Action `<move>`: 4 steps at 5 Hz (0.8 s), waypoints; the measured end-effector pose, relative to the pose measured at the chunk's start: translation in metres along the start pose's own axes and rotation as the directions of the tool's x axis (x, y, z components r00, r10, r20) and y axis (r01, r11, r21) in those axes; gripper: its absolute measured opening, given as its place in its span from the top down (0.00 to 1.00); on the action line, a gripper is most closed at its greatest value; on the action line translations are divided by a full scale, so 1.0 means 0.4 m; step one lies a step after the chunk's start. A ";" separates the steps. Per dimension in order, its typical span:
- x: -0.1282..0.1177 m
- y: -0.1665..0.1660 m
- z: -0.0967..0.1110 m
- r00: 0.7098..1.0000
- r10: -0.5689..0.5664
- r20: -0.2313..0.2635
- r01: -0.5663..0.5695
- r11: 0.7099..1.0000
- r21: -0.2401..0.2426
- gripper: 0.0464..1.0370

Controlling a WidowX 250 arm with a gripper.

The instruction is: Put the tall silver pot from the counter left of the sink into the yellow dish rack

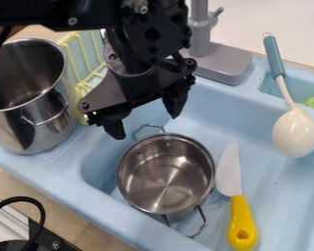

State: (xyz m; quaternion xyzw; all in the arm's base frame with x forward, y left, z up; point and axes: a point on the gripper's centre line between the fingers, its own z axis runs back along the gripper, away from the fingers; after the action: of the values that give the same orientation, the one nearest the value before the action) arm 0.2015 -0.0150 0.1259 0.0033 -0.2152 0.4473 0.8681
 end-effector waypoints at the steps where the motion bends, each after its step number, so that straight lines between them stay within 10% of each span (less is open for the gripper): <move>1: -0.006 0.006 -0.004 1.000 0.001 -0.008 -0.001 1.000 0.008 0.04; 4: 0.027 -0.013 0.075 1.000 -0.020 0.001 0.020 0.998 -0.062 0.04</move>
State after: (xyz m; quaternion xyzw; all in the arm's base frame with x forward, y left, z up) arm 0.1998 -0.0155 0.1583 -0.0216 -0.2292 0.4315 0.8723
